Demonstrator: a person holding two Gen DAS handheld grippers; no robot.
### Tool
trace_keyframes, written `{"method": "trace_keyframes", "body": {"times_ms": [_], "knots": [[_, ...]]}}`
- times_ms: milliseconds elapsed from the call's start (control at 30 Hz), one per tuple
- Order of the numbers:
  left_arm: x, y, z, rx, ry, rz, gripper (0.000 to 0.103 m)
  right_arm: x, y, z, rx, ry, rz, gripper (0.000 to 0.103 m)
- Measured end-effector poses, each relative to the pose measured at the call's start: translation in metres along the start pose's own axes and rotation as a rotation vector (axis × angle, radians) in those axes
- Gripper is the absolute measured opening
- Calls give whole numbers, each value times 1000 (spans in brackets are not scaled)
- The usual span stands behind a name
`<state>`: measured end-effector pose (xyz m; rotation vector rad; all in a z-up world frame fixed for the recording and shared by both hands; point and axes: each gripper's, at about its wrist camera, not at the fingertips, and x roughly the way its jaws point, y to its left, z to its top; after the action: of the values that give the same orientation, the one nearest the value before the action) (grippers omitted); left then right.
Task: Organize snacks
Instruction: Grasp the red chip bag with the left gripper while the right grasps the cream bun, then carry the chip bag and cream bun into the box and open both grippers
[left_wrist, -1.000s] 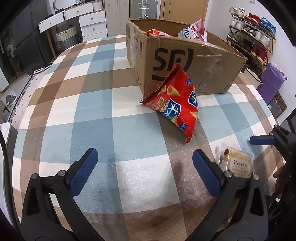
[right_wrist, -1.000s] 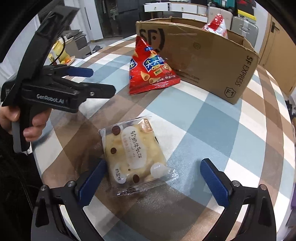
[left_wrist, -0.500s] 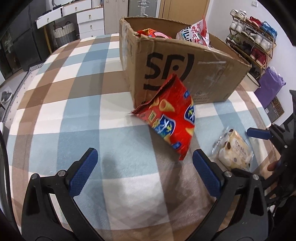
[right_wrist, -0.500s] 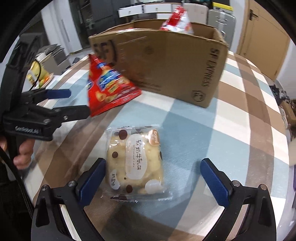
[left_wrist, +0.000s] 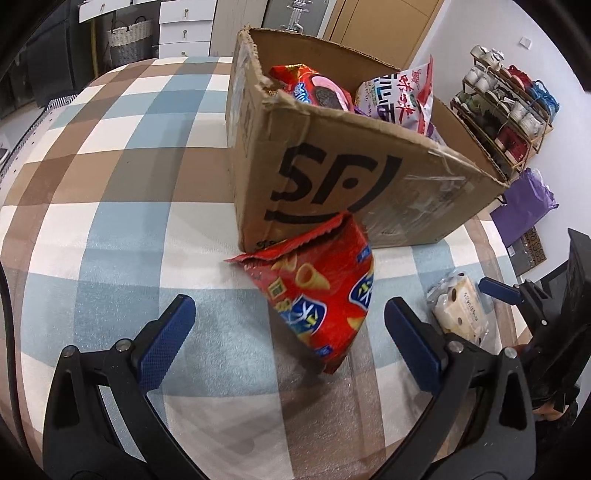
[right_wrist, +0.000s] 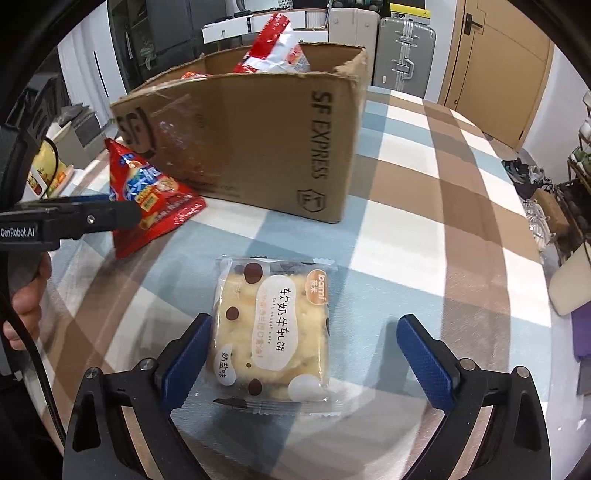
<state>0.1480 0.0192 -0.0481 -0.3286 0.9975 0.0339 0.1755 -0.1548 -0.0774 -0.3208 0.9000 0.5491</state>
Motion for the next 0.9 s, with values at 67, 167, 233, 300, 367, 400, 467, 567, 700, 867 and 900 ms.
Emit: {"method": "trace_keyframes", "body": {"times_ms": [67,167,233,300,367,400,467,567,700,867,900], "knots": [[3,-2,3,-9,1,2,102,0,-2,1,-3,-3,4,95],[6,-8,8,-14,-1,9,102,-2,-4,1,-24,-15,19,87],[9,-12,10,-22,-3,-3,102,-2,-4,-1,-37,-27,27,84],[11,-14,13,-30,-7,-6,102,-2,-4,-2,-47,-24,36,83],[15,-16,14,-31,-7,5,101,-4,-3,-3,-58,-23,40,80],[17,-16,15,-30,-4,9,101,-5,-3,-4,-58,-25,42,78],[22,-18,16,-29,7,5,98,-6,-5,-4,-55,-28,42,74],[23,-19,17,-17,3,12,93,-9,-3,-6,-74,-31,51,62],[22,-18,19,-17,-10,22,77,-12,3,-9,-97,-35,65,59],[17,-14,14,-25,-11,-5,66,-14,4,-10,-88,-40,84,59],[15,-12,13,-30,-12,-12,63,-14,3,-10,-84,-42,89,59]]}}
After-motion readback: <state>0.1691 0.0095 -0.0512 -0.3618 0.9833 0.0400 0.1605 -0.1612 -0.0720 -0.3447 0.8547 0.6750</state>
